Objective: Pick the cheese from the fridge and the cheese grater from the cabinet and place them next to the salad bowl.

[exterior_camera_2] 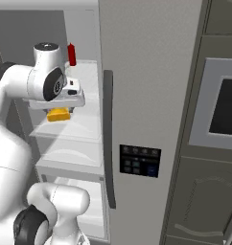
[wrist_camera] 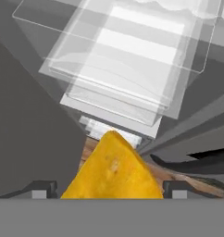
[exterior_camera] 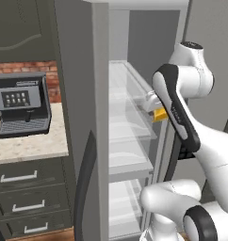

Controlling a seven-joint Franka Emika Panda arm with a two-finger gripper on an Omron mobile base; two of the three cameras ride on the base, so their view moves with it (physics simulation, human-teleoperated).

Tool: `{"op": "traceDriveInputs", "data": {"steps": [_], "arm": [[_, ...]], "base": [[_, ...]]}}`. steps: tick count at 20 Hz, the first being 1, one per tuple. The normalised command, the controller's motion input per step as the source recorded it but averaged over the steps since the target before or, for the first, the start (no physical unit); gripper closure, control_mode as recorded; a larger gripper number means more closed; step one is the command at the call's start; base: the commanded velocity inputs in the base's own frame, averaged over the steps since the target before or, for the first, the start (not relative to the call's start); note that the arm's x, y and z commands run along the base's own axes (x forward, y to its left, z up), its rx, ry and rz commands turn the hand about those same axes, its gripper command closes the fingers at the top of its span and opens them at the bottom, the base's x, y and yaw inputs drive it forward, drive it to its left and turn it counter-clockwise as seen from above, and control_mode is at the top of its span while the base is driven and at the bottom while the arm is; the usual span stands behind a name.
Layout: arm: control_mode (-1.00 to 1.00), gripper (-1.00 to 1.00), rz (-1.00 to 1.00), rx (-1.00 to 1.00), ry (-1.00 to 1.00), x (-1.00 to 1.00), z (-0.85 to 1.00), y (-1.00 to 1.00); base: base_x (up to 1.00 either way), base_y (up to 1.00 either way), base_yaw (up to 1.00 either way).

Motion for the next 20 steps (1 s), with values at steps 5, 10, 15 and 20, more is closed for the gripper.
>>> {"op": "traceDriveInputs", "data": {"steps": [5, 10, 15, 20], "arm": [[-1.00, 1.00, -0.09, 0.01, 0.00, -0.37, 0.11, -0.33], [-1.00, 1.00, -0.09, 0.00, 0.00, -0.20, 0.03, -0.33], [-1.00, 1.00, -0.10, 0.00, 0.00, -0.35, 0.00, -0.09], [-1.00, 1.00, -0.11, 0.00, 0.00, -0.31, 0.00, 0.00]], "base": [[0.00, 0.00, 0.00], [0.00, 0.00, 0.00], [0.00, 0.00, 0.00], [0.00, 0.00, 0.00]]}}
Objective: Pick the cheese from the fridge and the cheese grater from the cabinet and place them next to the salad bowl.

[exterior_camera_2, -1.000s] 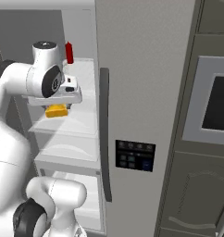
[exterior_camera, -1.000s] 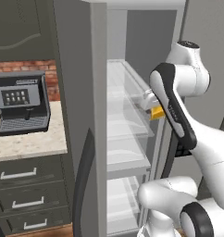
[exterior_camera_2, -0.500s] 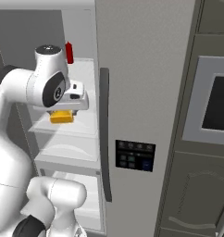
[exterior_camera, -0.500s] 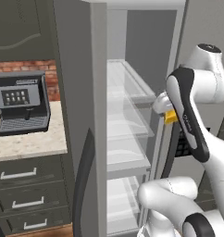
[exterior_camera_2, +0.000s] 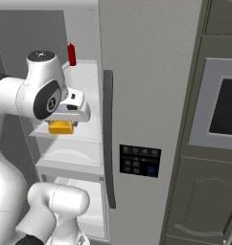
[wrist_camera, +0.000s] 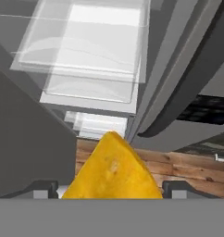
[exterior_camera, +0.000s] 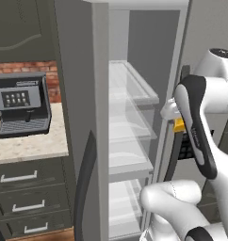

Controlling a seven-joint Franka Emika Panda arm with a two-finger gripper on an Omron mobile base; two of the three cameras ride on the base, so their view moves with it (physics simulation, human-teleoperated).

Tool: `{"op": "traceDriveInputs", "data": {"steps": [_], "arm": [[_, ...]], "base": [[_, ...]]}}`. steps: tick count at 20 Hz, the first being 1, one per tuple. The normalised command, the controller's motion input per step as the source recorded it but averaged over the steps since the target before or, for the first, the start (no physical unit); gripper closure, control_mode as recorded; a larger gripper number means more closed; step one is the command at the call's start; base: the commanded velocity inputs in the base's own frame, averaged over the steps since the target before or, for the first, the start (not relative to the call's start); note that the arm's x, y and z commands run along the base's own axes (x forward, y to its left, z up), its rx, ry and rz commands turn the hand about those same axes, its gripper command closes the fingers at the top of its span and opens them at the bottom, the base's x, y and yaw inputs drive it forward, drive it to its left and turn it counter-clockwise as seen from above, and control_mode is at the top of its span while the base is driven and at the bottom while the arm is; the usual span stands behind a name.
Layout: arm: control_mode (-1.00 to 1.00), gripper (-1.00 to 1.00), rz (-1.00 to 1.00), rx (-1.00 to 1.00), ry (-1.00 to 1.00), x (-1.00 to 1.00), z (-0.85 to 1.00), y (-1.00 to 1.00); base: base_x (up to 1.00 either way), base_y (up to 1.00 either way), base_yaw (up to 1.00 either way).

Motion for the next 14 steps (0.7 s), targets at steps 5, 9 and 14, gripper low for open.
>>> {"op": "traceDriveInputs", "data": {"steps": [5, 9, 14], "arm": [[1.00, 1.00, -0.02, 0.00, 0.00, -0.07, 0.00, 0.00], [1.00, 1.00, 0.00, 0.00, 0.00, 0.00, 0.00, 0.00], [1.00, 1.00, 0.00, 0.00, 0.00, 0.00, 0.00, 0.00]], "base": [[-0.55, -0.16, -0.05], [-1.00, -0.57, 0.04], [-0.62, -0.62, 0.55]]}}
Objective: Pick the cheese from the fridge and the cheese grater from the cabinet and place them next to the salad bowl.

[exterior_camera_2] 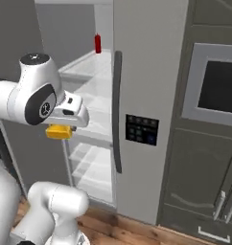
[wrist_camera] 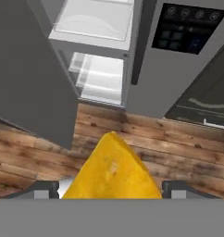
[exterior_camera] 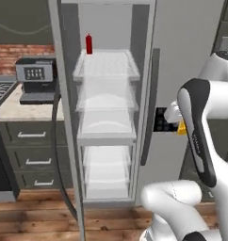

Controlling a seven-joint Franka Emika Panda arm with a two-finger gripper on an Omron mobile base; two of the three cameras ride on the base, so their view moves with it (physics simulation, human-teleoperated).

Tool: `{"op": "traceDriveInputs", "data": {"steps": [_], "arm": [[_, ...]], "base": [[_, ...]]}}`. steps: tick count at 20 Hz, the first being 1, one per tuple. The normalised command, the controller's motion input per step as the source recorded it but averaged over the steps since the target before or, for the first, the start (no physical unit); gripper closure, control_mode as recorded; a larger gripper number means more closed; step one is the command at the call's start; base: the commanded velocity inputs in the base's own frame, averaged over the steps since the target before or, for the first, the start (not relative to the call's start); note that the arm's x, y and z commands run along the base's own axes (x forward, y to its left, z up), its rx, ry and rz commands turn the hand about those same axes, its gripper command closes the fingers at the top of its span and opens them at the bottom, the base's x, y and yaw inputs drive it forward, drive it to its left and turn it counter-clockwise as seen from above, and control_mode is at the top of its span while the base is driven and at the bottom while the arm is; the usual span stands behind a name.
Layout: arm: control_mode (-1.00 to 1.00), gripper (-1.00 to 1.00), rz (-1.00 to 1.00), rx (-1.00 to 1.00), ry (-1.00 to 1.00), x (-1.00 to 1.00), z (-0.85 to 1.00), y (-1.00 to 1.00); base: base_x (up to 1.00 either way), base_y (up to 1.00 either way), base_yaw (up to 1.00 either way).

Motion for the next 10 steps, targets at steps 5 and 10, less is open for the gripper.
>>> {"op": "traceDriveInputs", "data": {"steps": [5, 10], "arm": [[1.00, 1.00, 0.00, 0.00, 0.00, 0.00, 0.00, 0.00], [1.00, 1.00, 0.00, 0.00, 0.00, 0.00, 0.00, 0.00]], "base": [[-0.12, -0.39, 0.88], [-0.11, -0.35, 0.93]]}}
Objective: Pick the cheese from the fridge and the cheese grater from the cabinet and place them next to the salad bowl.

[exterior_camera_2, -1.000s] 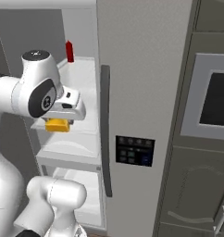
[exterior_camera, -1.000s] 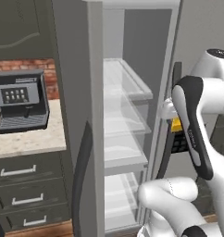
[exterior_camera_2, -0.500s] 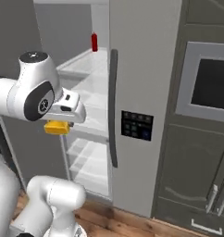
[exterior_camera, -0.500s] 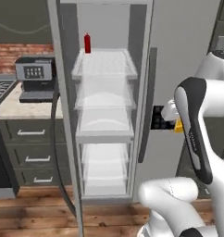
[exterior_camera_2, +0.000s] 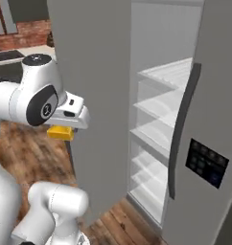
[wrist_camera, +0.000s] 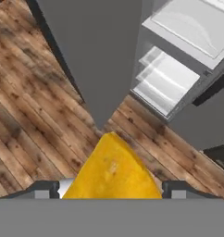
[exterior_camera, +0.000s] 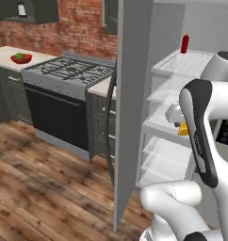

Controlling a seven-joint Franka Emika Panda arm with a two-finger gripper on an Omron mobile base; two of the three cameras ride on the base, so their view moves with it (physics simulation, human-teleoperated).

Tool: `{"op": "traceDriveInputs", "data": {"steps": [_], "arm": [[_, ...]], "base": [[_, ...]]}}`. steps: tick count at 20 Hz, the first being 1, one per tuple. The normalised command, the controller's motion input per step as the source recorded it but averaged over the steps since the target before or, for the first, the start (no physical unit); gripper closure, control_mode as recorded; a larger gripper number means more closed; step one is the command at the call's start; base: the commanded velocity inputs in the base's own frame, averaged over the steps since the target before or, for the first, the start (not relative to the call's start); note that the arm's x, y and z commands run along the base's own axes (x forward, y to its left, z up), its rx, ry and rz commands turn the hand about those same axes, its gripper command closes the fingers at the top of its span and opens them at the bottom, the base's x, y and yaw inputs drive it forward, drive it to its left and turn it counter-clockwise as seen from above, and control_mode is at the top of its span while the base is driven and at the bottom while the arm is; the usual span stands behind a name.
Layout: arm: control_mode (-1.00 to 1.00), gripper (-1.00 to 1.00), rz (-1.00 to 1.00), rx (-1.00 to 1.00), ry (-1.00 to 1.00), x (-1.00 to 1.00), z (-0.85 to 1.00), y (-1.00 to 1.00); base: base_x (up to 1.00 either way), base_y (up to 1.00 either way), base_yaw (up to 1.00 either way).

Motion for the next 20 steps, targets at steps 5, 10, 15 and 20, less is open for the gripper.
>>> {"op": "traceDriveInputs", "data": {"steps": [5, 10, 15, 20], "arm": [[1.00, 1.00, 0.00, 0.00, 0.00, 0.00, 0.00, 0.00], [1.00, 1.00, 0.00, 0.00, 0.00, 0.00, 0.00, 0.00], [1.00, 1.00, 0.00, 0.00, 0.00, 0.00, 0.00, 0.00], [1.00, 1.00, 0.00, 0.00, 0.00, 0.00, 0.00, 0.00]], "base": [[-0.47, -0.07, 0.99], [-0.54, 0.06, 0.96], [-0.01, 0.24, 0.69], [0.96, 0.00, 0.06]]}}
